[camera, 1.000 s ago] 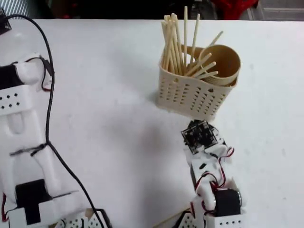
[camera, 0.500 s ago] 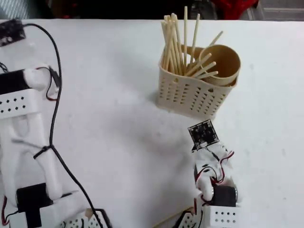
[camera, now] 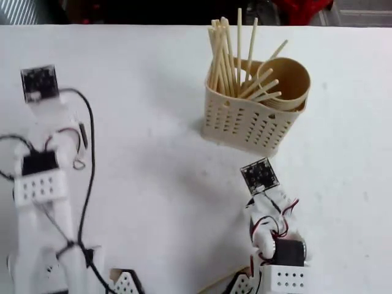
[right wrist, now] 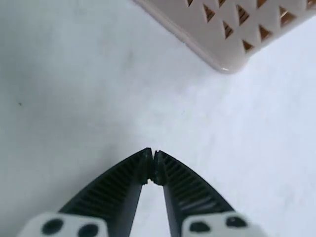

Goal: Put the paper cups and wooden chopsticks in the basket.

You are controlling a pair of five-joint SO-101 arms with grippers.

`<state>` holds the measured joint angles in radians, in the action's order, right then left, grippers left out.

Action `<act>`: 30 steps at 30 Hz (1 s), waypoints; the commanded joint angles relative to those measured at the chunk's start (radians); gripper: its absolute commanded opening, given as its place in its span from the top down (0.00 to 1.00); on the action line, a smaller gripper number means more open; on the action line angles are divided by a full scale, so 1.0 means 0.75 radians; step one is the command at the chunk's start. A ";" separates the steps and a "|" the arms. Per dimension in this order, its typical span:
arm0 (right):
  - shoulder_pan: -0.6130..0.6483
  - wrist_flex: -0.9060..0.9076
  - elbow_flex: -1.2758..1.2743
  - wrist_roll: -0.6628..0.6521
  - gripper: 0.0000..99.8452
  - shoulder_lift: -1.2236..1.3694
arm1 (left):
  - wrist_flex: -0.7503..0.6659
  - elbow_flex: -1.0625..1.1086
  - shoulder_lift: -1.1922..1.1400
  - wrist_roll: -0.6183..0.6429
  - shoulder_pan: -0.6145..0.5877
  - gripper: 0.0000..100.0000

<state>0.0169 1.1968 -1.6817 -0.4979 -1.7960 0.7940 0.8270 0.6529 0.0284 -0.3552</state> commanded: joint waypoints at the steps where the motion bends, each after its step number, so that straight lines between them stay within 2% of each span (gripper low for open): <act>1: -0.013 0.048 -0.012 -0.014 0.98 -0.005 | -0.426 0.483 0.439 -0.100 0.017 0.96; 6: -0.013 0.048 -0.012 -0.014 0.98 -0.005 | -0.933 1.049 0.819 -0.108 0.017 0.96; 8: -0.013 0.048 -0.012 -0.014 0.98 -0.005 | -1.029 1.170 0.946 -0.104 0.017 0.96; 12: -0.013 0.103 -0.012 -0.014 0.98 -0.005 | -0.777 1.164 1.051 -0.108 0.005 0.96; 20: -0.011 0.103 -0.012 -0.014 0.98 -0.005 | -0.051 1.164 1.051 -0.108 -0.005 0.97; 30: -0.011 0.103 -0.012 -0.014 0.98 -0.005 | 0.063 1.164 1.145 -0.104 -0.005 0.97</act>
<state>0.0169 1.2704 -1.6817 -0.4979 -1.7960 0.8109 1.7047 1.4845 -0.0468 -0.3552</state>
